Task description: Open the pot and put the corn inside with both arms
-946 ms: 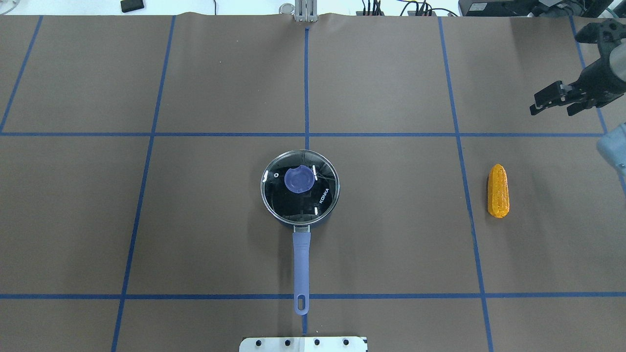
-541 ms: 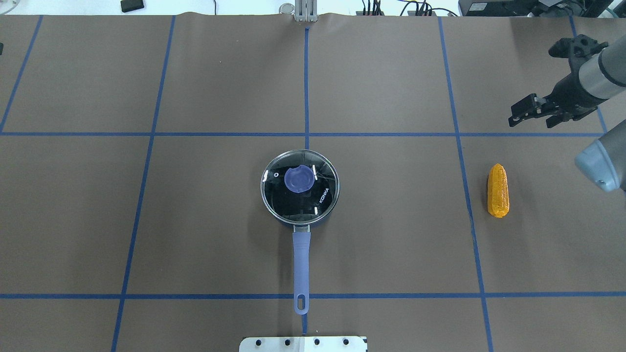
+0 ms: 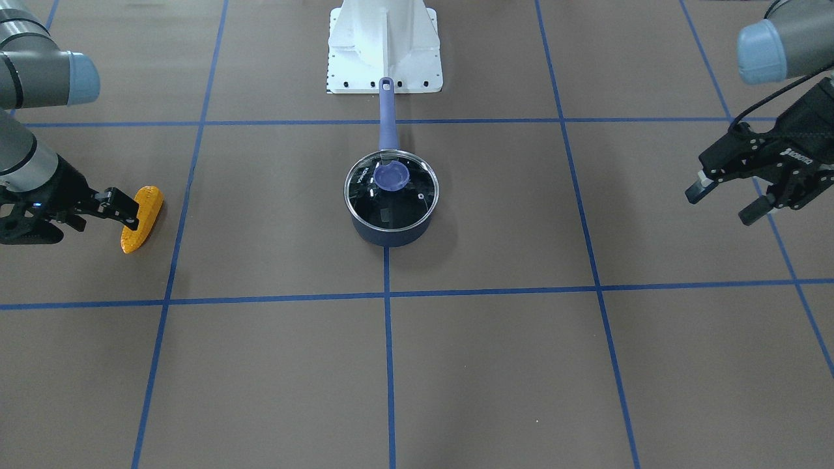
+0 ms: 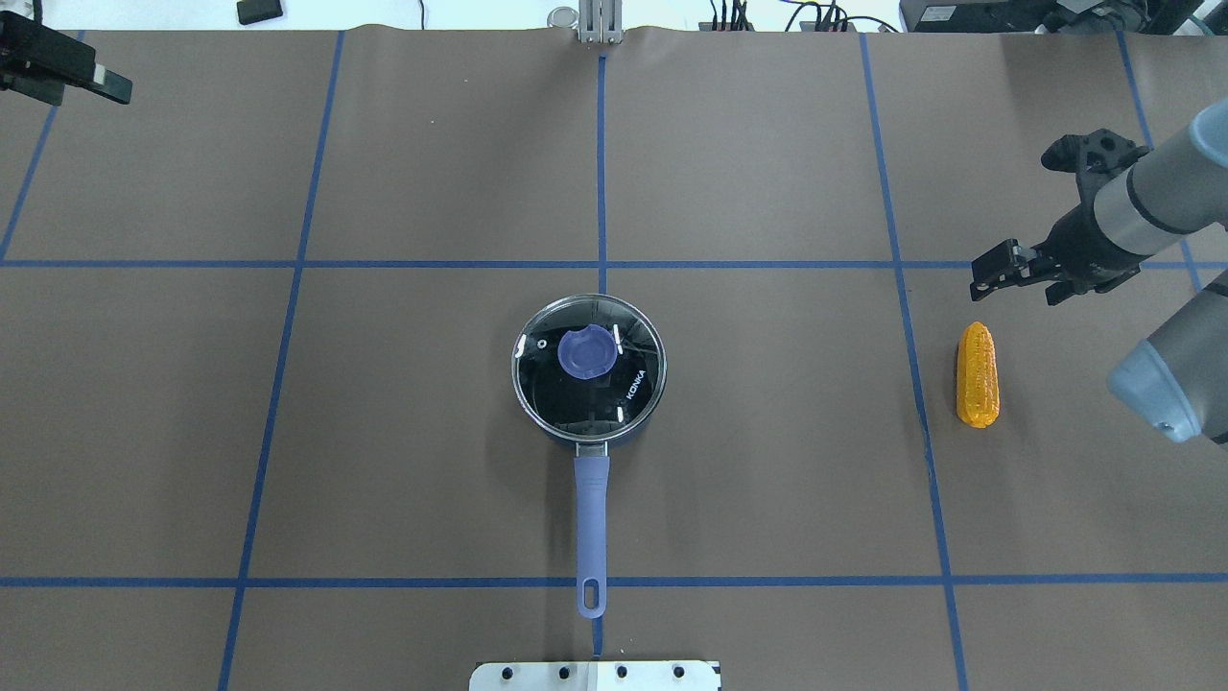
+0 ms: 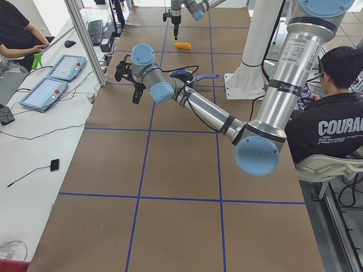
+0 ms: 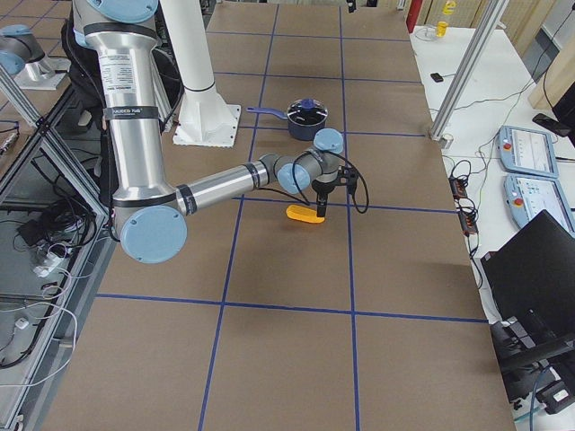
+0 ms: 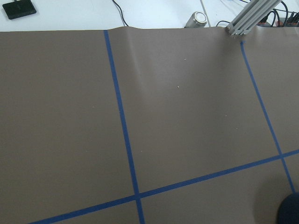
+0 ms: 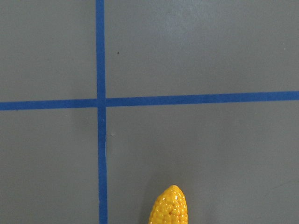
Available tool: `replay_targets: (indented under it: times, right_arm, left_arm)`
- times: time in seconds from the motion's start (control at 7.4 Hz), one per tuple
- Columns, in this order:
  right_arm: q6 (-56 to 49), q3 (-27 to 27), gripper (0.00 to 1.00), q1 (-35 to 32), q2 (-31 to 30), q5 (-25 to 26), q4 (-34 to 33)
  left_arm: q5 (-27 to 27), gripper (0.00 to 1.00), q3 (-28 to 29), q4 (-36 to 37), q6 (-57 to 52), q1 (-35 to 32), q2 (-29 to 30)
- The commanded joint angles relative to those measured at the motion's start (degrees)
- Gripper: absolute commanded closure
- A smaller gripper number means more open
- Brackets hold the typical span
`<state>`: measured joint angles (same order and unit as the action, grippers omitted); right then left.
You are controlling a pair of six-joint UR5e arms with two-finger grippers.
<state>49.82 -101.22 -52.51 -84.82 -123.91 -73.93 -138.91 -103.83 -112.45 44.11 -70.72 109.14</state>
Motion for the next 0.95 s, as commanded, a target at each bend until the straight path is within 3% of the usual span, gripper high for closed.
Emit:
replay_targets:
  times: [0.0,0.27,0.54,0.81]
  right_arm:
    - [1.07,-0.38,0.0,5.47,-1.75,4.98,0.27]
    - [1.07,-0.2,0.0,7.06,-2.28,6.13,0.54]
    - [0.8,0.24,0.02,7.77,-2.28,6.57,0.54]
    - [0.63,0.32,0.22,7.86,-1.85,6.05,0.45]
  left_arm:
    - [3.1,0.03,-3.2,4.83,4.05,4.17,3.26]
    - [6.18,0.03,-5.84,12.65,4.14,6.99,7.03]
    - [7.51,0.03,-6.38,14.1,5.19,8.49,7.93]
    - [8.99,0.03,-6.47,14.1,5.37,9.46,8.1]
